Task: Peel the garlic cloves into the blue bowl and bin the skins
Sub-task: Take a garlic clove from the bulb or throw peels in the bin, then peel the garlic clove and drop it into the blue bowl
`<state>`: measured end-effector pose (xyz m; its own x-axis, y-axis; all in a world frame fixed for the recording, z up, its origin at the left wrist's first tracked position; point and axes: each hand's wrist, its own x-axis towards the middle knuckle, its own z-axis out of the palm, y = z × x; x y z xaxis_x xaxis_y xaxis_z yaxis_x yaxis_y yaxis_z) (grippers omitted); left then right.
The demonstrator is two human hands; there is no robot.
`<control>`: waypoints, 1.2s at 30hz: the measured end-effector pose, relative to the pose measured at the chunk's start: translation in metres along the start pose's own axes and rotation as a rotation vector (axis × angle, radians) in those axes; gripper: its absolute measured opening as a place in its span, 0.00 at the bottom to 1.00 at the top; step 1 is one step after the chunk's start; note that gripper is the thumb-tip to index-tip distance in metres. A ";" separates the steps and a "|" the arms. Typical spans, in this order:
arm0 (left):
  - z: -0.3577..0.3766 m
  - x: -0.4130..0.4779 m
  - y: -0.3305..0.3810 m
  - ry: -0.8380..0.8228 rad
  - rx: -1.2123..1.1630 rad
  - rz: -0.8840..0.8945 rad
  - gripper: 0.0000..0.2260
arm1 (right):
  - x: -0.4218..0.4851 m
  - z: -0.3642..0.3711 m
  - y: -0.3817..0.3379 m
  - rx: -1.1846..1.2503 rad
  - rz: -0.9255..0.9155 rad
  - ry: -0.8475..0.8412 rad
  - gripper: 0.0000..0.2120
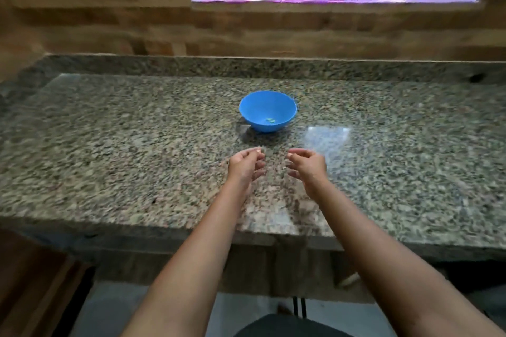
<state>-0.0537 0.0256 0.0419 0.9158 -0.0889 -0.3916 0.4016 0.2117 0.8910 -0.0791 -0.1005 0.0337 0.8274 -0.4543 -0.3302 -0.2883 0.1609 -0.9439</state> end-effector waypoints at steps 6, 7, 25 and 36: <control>0.022 0.042 -0.015 0.137 0.174 0.025 0.04 | 0.061 -0.038 0.008 -0.518 -0.109 0.097 0.11; 0.022 0.048 -0.017 0.168 0.196 0.043 0.05 | 0.067 -0.040 0.010 -0.546 -0.114 0.082 0.12; 0.024 0.107 -0.035 0.159 0.765 0.140 0.15 | 0.101 0.019 -0.057 -0.490 -0.433 0.045 0.08; 0.003 0.098 -0.024 -0.163 0.295 0.134 0.06 | 0.079 0.017 -0.023 -0.412 -0.344 -0.125 0.05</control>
<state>0.0266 0.0086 -0.0174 0.9393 -0.2388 -0.2464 0.2401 -0.0558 0.9692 0.0014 -0.1250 0.0295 0.9510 -0.3083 -0.0236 -0.1351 -0.3458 -0.9285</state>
